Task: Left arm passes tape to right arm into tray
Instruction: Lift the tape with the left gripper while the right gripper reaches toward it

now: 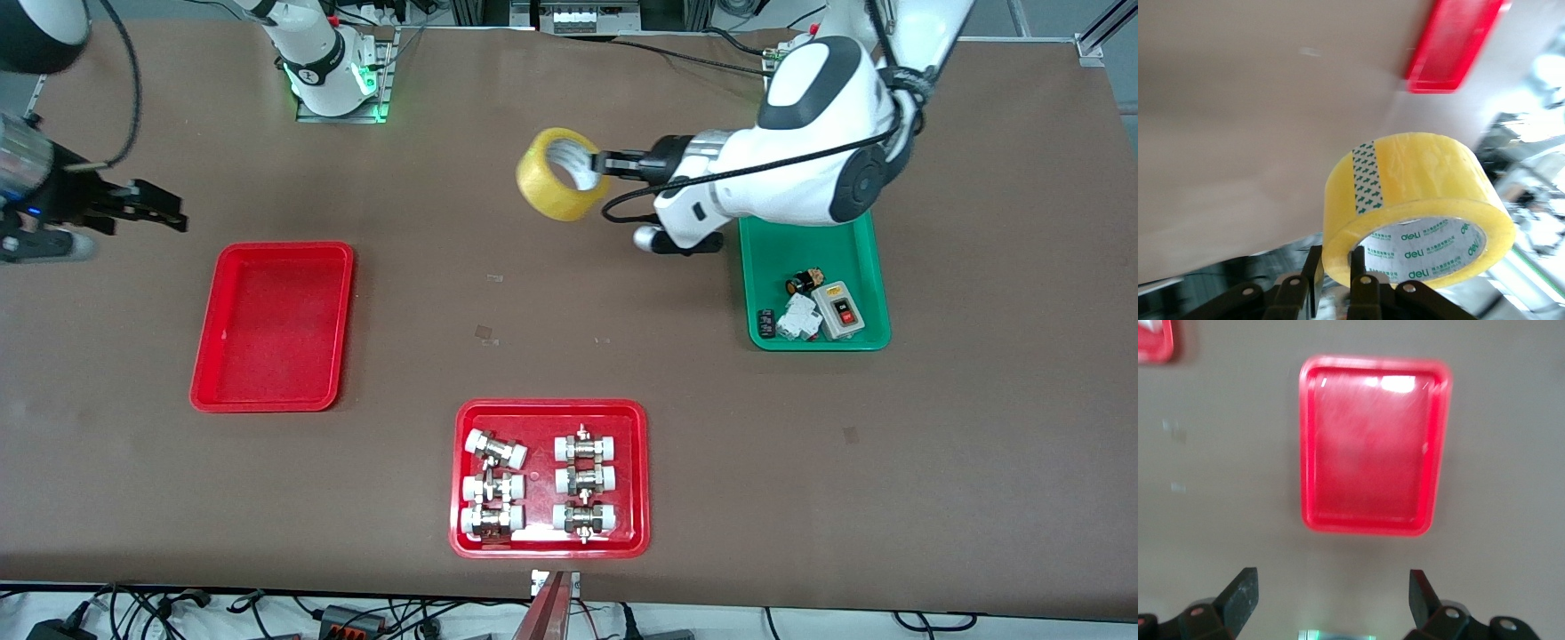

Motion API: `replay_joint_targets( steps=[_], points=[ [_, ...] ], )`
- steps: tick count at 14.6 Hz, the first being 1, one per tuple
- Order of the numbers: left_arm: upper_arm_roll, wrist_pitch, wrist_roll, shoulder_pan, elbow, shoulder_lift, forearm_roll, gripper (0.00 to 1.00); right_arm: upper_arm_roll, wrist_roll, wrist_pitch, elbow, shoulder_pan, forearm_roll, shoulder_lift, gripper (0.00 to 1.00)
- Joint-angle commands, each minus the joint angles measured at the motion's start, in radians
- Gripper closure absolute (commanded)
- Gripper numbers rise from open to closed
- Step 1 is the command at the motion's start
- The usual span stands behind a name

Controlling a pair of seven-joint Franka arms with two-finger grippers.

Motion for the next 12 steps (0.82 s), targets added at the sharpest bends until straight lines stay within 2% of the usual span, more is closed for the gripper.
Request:
replay_joint_targets(
  steps=[1,3,5,7,9,10,12],
  points=[
    [0.004,0.013,-0.012,-0.016,0.11,0.083,-0.077,1.0,0.001,-0.018,-0.04,0.028,0.054,0.07,0.035,0.0],
    [0.006,0.012,-0.012,-0.011,0.147,0.097,-0.077,1.0,0.004,-0.021,-0.051,0.041,0.06,0.277,0.036,0.0],
    [0.006,0.012,-0.013,-0.014,0.148,0.109,-0.073,1.0,0.004,-0.006,-0.025,0.055,0.129,0.397,0.038,0.0],
    [0.006,0.01,-0.013,-0.016,0.147,0.108,-0.074,1.0,0.002,0.017,0.1,0.087,0.235,0.495,0.058,0.0],
    [0.006,0.006,-0.016,-0.01,0.147,0.108,-0.08,1.0,0.004,0.171,0.213,0.121,0.295,0.618,0.085,0.0],
    [0.006,0.006,-0.015,-0.008,0.147,0.108,-0.08,1.0,0.004,0.223,0.248,0.155,0.328,0.65,0.102,0.0],
    [0.007,0.003,-0.015,-0.005,0.145,0.108,-0.082,1.0,0.004,0.249,0.305,0.193,0.372,0.66,0.136,0.0]
  ],
)
